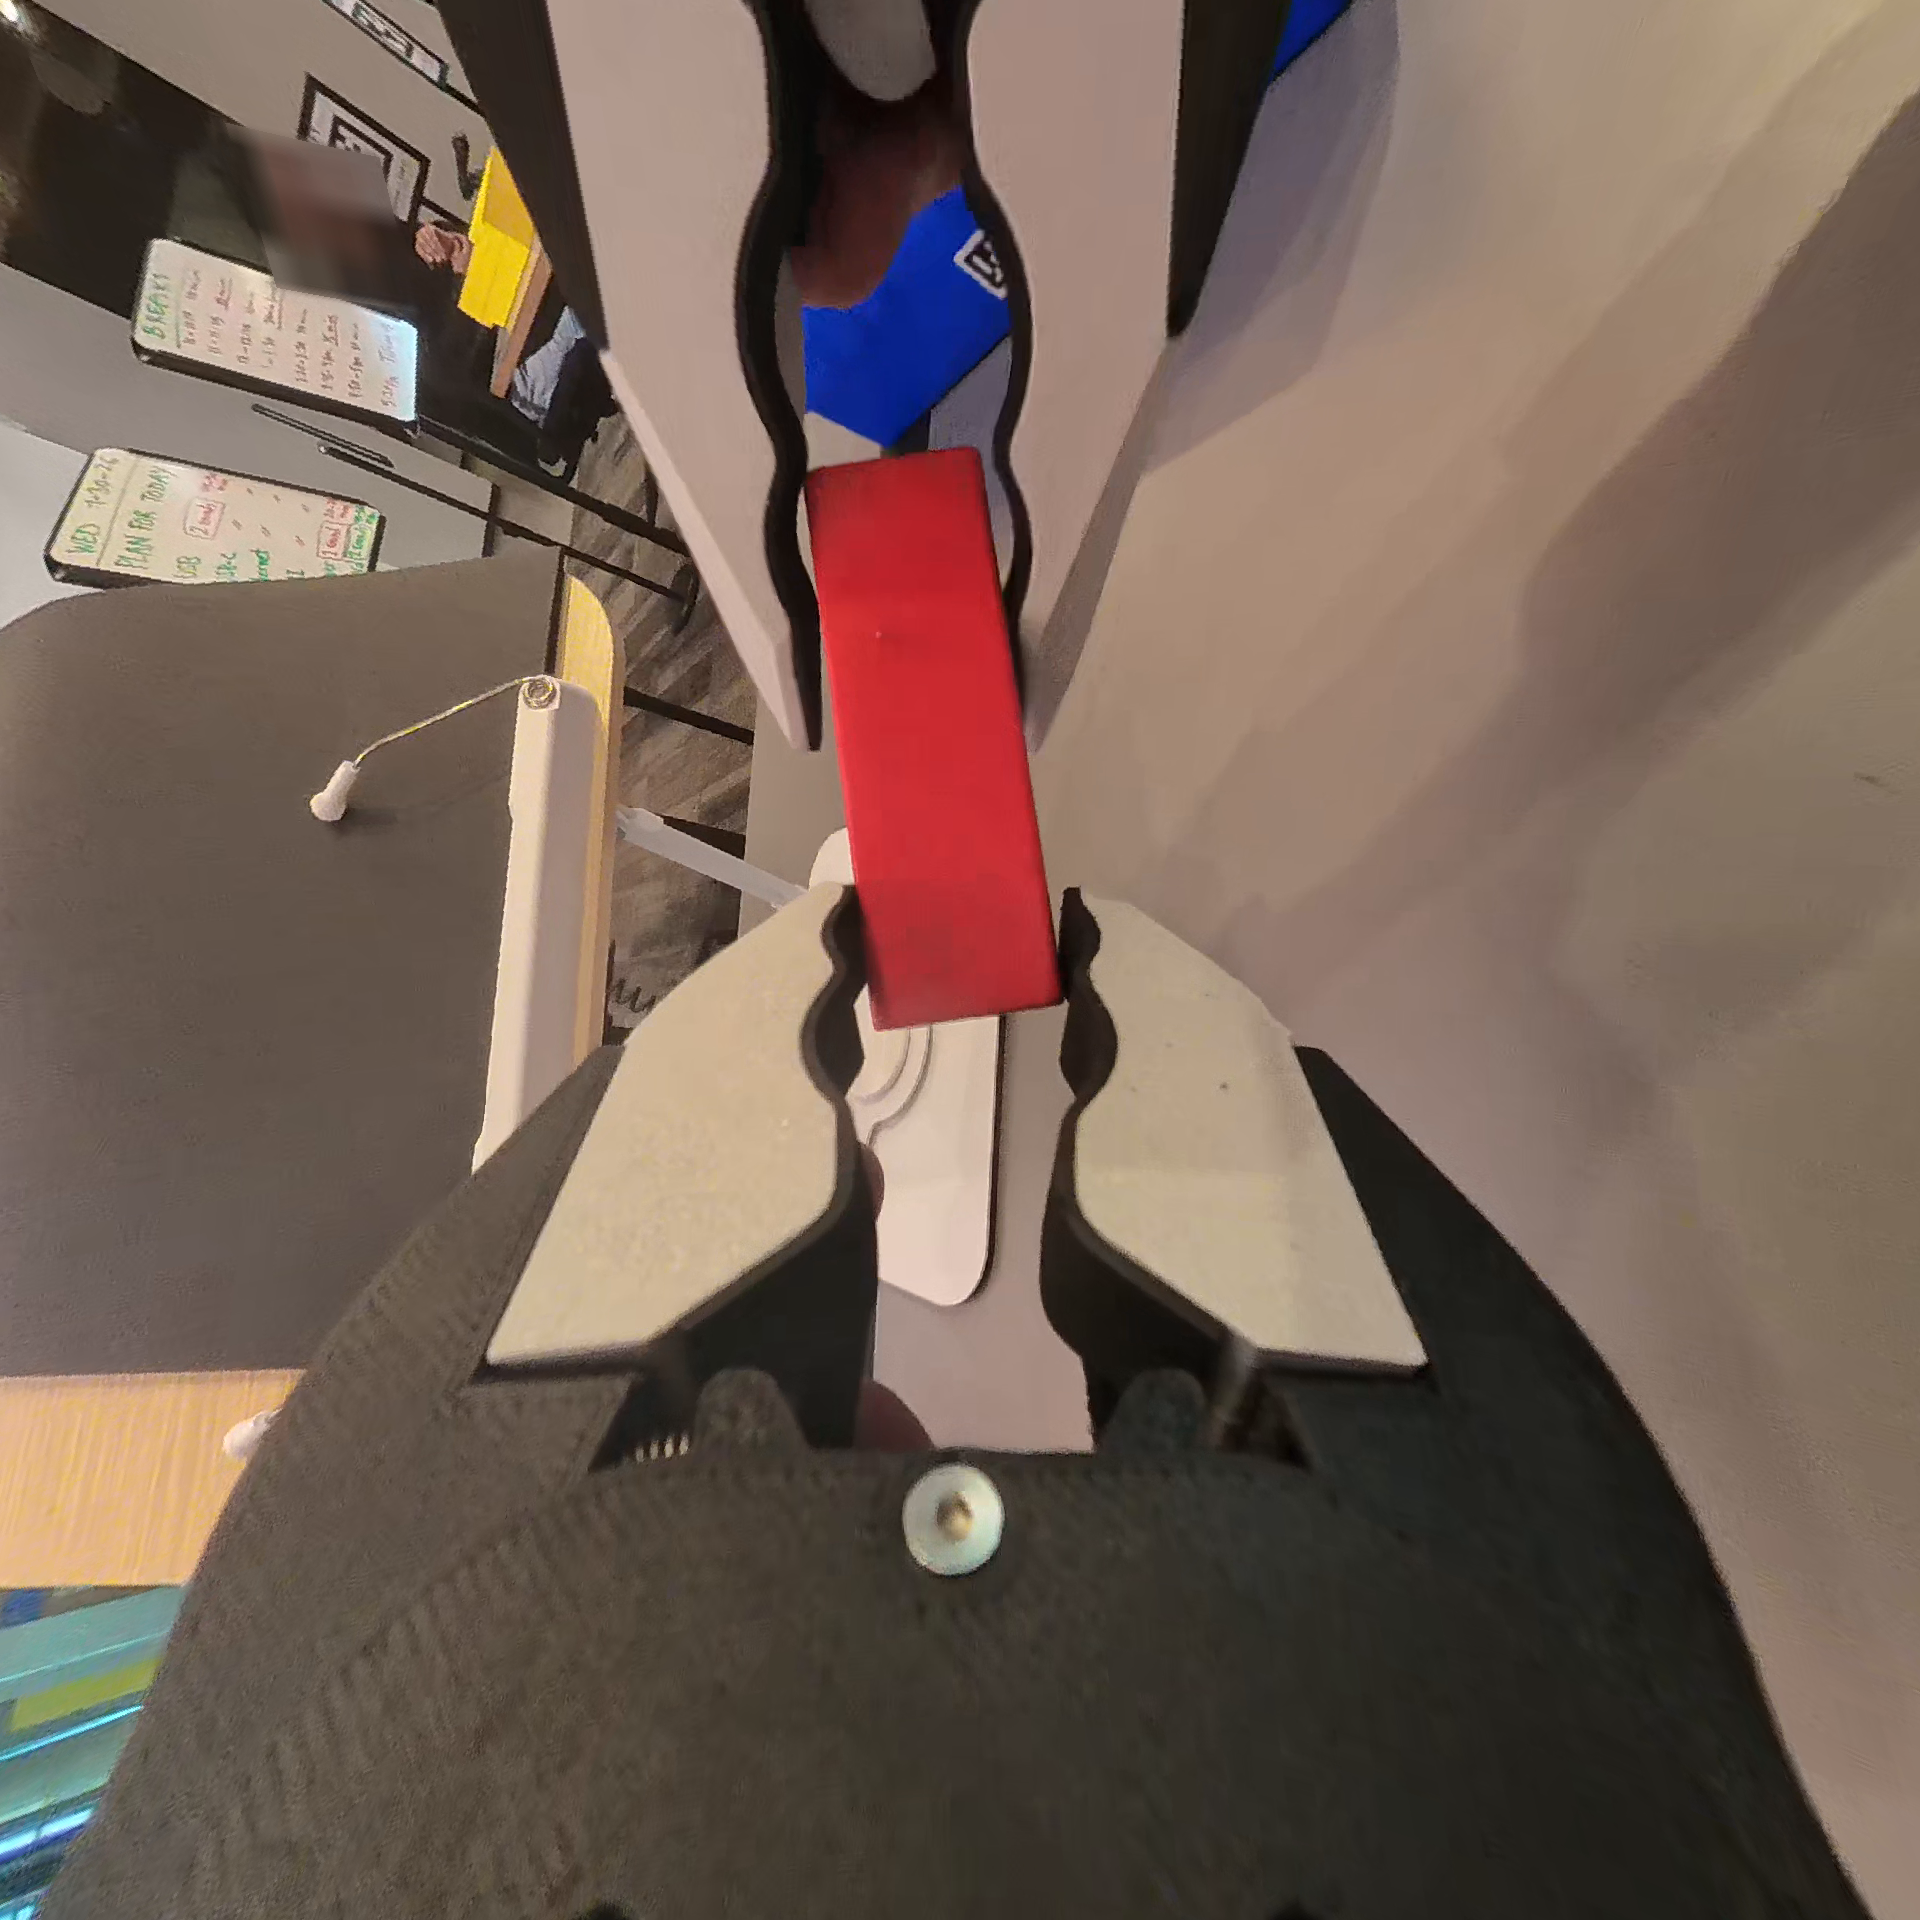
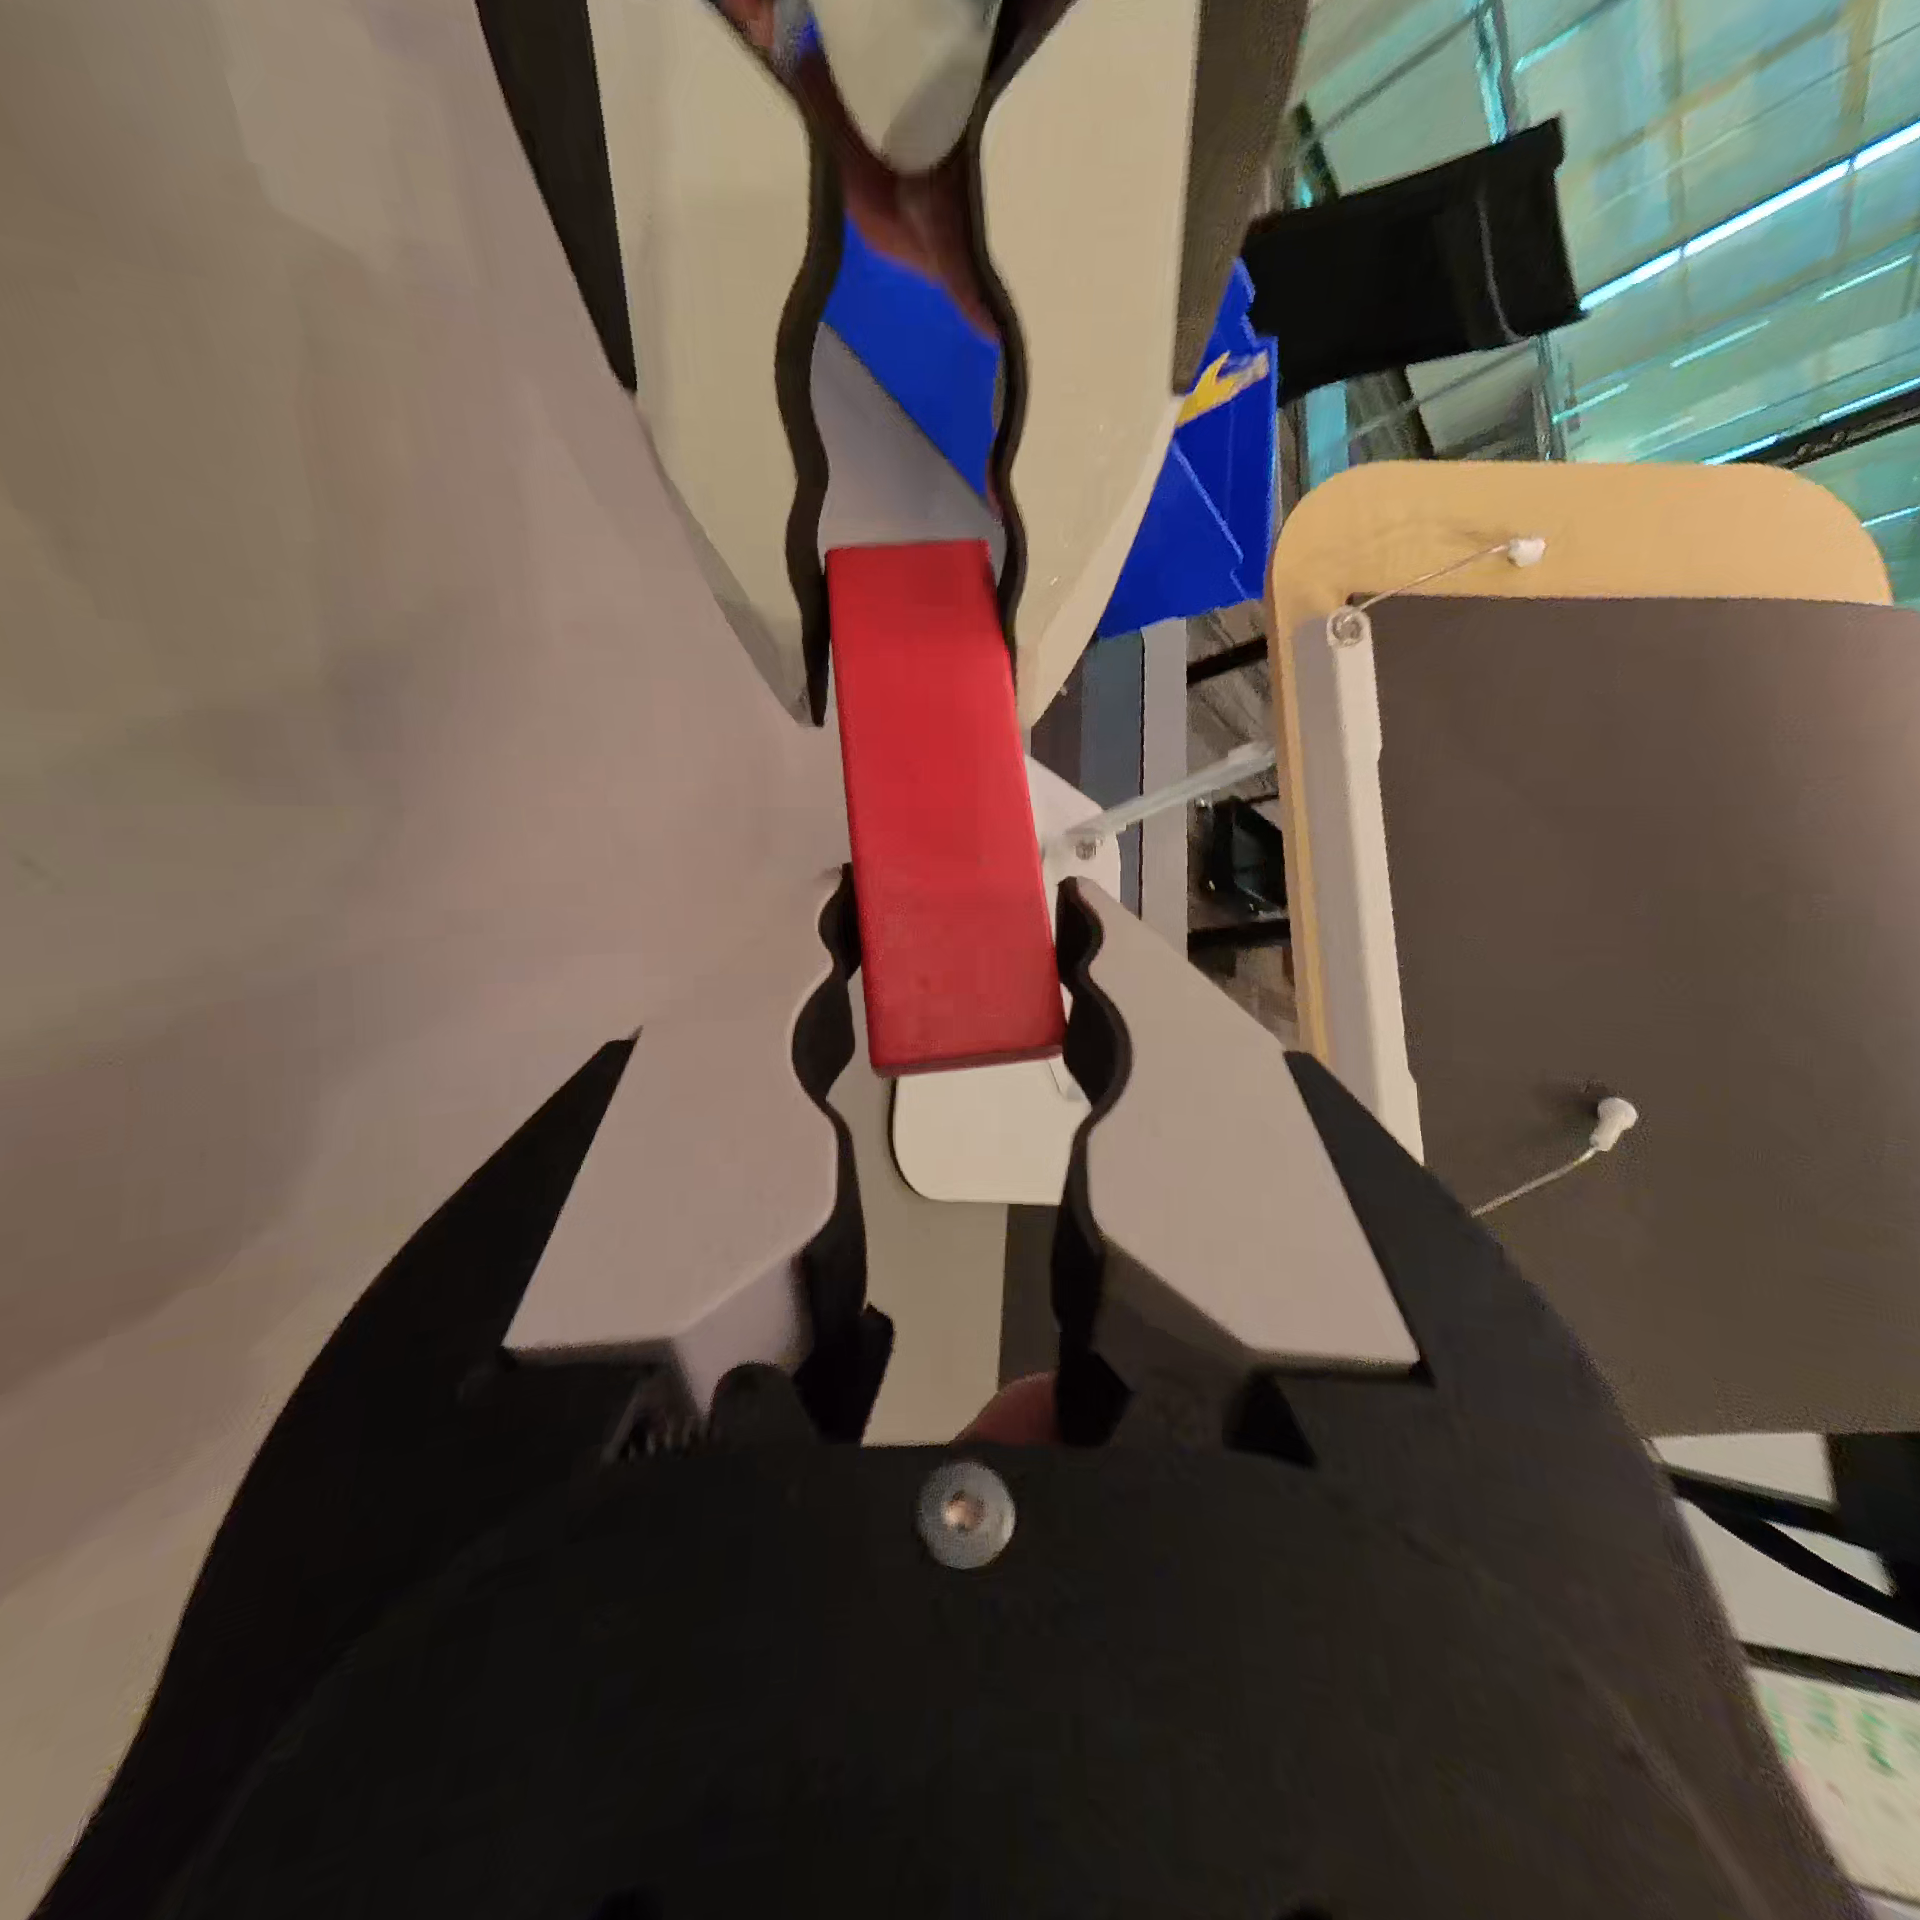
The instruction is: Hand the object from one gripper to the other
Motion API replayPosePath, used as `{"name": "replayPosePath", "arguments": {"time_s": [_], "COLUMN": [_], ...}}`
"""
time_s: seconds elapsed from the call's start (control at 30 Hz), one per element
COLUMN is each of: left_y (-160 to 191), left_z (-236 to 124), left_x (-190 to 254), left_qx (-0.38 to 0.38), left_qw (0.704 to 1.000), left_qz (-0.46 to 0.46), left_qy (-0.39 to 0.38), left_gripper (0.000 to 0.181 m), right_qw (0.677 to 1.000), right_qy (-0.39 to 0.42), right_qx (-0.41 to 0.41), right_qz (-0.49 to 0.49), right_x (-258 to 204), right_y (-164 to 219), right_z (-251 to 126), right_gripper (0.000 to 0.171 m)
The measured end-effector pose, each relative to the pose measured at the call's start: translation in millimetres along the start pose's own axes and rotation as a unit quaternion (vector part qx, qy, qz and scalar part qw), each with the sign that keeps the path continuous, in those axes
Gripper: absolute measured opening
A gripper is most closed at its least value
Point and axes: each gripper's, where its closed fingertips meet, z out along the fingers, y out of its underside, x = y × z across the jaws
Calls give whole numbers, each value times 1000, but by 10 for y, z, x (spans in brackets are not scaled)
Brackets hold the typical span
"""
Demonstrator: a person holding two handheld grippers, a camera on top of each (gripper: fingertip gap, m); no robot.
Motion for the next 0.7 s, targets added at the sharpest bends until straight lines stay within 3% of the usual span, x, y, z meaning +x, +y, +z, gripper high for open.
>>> {"name": "replayPosePath", "arguments": {"time_s": [0.17, 0.3, 0.37, 0.5, 0.6, 0.7], "left_y": [37, -15, -20, -60, -99, -3], "left_z": [2, -63, -105, -193, -212, -163], "left_x": [2, -61, -157, -378, -516, -537], "left_qx": [-15, 11, 21, 67, 115, 97], "left_qw": [1000, 1000, 999, 991, 972, 971], "left_qz": [12, -17, -34, -110, -198, -212], "left_qy": [-2, -2, -18, -45, -53, -60], "left_gripper": [35, 34, 45, 60, 59, 59], "right_qw": [999, 1000, 998, 991, 985, 985], "right_qy": [1, 5, 20, 94, 132, 137], "right_qx": [-24, 13, 43, 69, 82, 77], "right_qz": [-21, 9, 36, 60, 69, 66], "right_x": [-21, 19, 98, 357, 447, 414], "right_y": [34, -35, -90, -110, -141, -118], "right_z": [42, 39, 18, -11, 20, 105], "right_gripper": [31, 31, 31, 31, 32, 32]}}
